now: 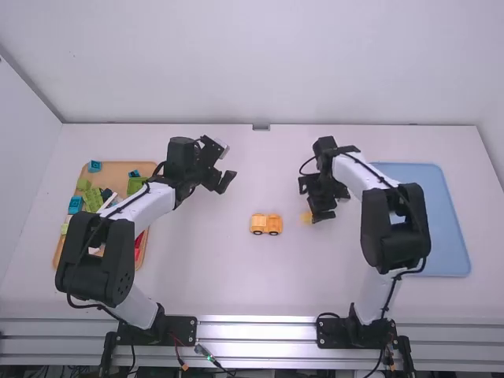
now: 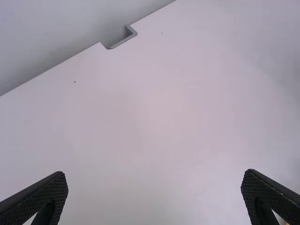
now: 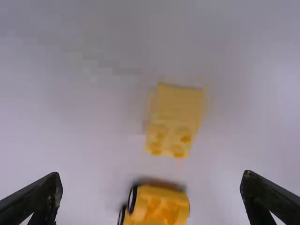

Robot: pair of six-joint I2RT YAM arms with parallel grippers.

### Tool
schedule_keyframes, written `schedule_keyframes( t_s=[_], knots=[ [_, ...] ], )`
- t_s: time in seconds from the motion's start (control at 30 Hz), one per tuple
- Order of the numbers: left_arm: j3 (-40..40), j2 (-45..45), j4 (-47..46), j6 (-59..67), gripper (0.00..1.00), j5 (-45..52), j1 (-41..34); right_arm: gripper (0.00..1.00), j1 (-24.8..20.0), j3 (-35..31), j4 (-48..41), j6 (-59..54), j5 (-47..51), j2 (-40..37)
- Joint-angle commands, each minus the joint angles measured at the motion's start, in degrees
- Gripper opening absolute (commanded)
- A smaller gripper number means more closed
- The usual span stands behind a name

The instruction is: Assemble lego blocks to make yellow taxi

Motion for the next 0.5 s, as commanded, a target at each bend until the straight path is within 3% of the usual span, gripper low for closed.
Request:
schedule_keyframes(
  t_s=[0.0, 0.27, 0.47],
  knots=[
    [-0.3, -0.9, 0.0, 0.0, 0.99, -0.2, 0.1, 0.99, -1.2, 5.3, -3.0, -14.9, -4.5, 0.6],
    [-0.3, -0.9, 0.0, 0.0, 0.99, -0.2, 0.3, 0.99, -4.3, 18.6, -14.1, -60.3, -18.1, 0.6],
    [-0.3, -0.9, 0.0, 1.2, 0.99, -0.2, 0.3, 0.99, -4.7, 22.8, -19.0, -97.8, -20.3, 0.6]
  ],
)
